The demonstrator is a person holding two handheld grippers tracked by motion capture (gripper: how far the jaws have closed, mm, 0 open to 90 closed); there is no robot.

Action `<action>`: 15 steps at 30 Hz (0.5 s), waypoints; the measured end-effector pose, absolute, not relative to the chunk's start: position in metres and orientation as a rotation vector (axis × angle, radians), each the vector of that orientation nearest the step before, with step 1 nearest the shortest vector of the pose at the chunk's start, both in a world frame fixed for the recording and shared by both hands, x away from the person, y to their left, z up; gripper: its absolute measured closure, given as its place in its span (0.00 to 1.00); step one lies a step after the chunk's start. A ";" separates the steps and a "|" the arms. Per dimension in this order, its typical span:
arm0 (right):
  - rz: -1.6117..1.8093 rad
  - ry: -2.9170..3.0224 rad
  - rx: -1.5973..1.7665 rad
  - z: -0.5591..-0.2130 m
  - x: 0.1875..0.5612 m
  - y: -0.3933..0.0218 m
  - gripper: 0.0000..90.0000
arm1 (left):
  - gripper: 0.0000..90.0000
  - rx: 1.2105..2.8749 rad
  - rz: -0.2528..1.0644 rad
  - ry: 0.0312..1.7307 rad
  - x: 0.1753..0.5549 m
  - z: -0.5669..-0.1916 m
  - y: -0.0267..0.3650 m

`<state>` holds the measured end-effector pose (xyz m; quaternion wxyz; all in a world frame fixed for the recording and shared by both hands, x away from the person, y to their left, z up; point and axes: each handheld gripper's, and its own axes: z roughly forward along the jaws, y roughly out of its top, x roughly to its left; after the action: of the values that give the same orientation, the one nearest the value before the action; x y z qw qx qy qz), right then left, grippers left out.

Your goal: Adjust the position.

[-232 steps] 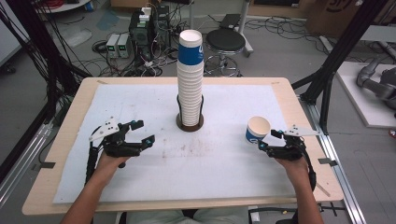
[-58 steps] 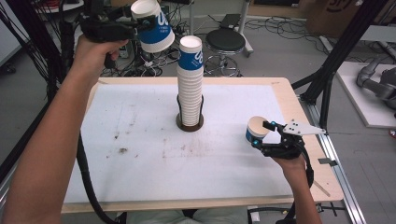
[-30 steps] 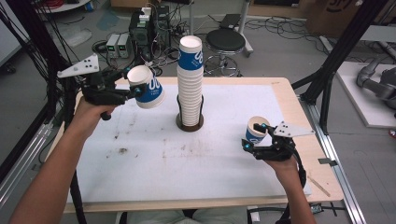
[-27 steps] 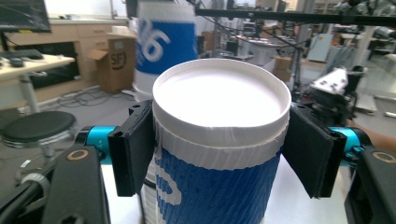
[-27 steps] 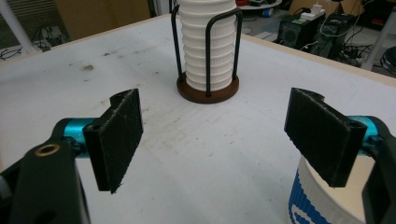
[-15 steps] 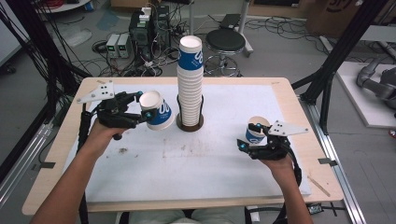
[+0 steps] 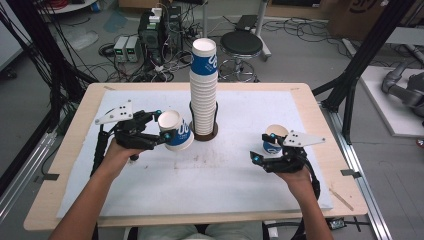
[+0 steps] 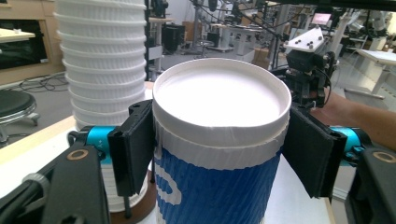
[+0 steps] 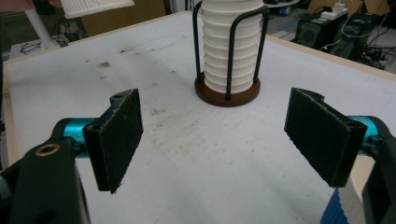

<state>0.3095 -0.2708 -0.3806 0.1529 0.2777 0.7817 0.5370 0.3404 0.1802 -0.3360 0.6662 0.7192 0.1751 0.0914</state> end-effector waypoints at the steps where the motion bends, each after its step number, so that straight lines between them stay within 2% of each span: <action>1: 1.541 2.249 0.800 -0.381 0.309 -0.270 0.22 | 0.33 1.628 0.205 0.391 0.340 -0.337 0.179; 15: 1.591 2.334 0.719 -0.384 0.306 -0.250 0.22 | 0.33 1.630 0.153 0.369 0.333 -0.356 0.165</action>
<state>0.3062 -0.2501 -0.3842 0.1133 0.2451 0.7955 0.5424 0.3330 0.1648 -0.3563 0.6682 0.7226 0.1635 0.0678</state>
